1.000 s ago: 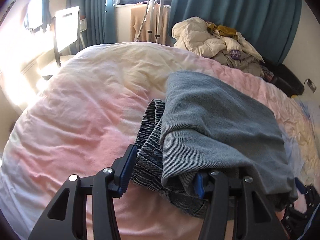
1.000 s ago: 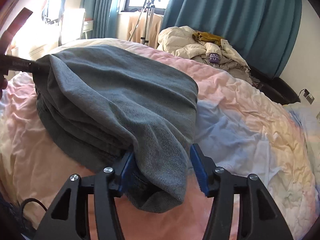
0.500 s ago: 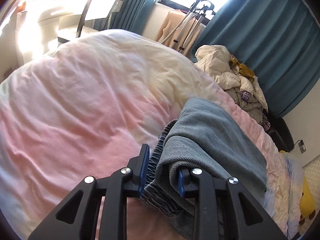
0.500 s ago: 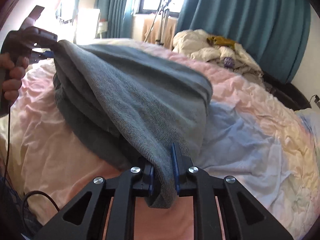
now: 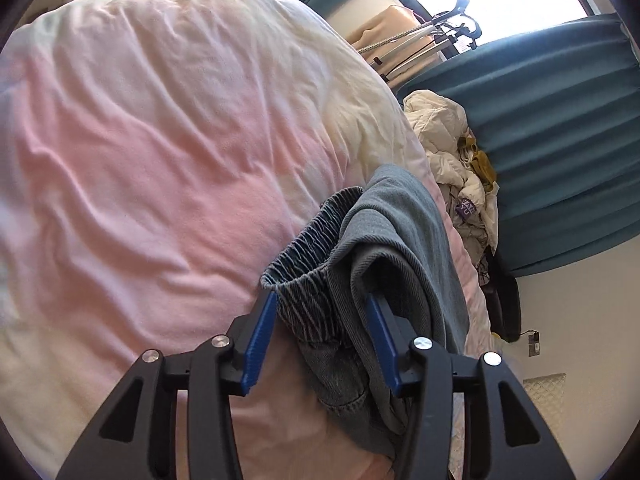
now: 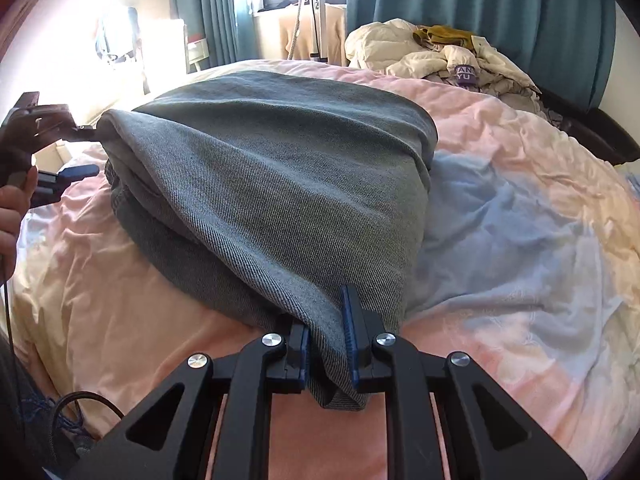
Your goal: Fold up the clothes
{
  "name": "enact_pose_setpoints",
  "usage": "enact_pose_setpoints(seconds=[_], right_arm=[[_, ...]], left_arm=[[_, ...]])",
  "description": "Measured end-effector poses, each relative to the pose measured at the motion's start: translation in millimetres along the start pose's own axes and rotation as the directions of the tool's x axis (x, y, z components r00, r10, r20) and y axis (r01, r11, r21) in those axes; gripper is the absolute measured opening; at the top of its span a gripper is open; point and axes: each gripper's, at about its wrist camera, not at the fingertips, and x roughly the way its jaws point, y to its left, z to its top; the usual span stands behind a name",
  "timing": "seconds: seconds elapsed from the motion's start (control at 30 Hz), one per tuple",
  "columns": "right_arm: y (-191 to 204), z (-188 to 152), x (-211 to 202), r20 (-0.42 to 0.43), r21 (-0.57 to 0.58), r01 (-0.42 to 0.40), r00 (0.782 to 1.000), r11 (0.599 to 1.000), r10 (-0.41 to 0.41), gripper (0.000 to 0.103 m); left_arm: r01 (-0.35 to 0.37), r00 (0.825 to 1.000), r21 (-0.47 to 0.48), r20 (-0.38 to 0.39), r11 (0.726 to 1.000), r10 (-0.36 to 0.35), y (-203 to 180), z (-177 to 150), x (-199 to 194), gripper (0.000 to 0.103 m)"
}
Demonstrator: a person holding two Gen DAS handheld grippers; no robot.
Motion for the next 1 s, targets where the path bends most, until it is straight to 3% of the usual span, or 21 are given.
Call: enact_pose_setpoints(seconds=[0.13, 0.2, 0.4, 0.63, 0.8, 1.0], right_arm=[[-2, -1, -4, -0.004, 0.028, -0.014, 1.0, 1.0, 0.014, 0.015], [-2, -2, -6, -0.005, 0.048, -0.025, 1.0, 0.999, 0.025, 0.016], [-7, -1, -6, -0.001, 0.096, -0.066, 0.998, 0.993, 0.067, 0.017], [-9, -2, -7, 0.003, 0.126, -0.092, 0.996, 0.988, 0.092, 0.017], [-7, -2, -6, -0.001, 0.121, -0.087, 0.996, 0.989, 0.088, 0.017], [-4, -2, -6, -0.003, 0.113, -0.084, 0.996, 0.99, 0.085, 0.017]], left_arm=[[0.093, 0.99, -0.123, -0.098, 0.988, -0.106, 11, -16, 16, 0.057], [0.096, 0.984, -0.194, -0.131, 0.976, -0.122, 19, -24, 28, 0.06], [0.173, 0.972, -0.333, -0.096, 0.927, -0.216, 30, -31, 46, 0.061], [0.303, 0.946, -0.405, 0.02, 0.862, -0.323, 40, -35, 45, 0.061], [0.352, 0.928, -0.408, 0.037, 0.842, -0.37, 40, -32, 50, 0.061], [0.387, 0.917, -0.365, 0.056, 0.847, -0.395, 37, -27, 47, 0.062]])
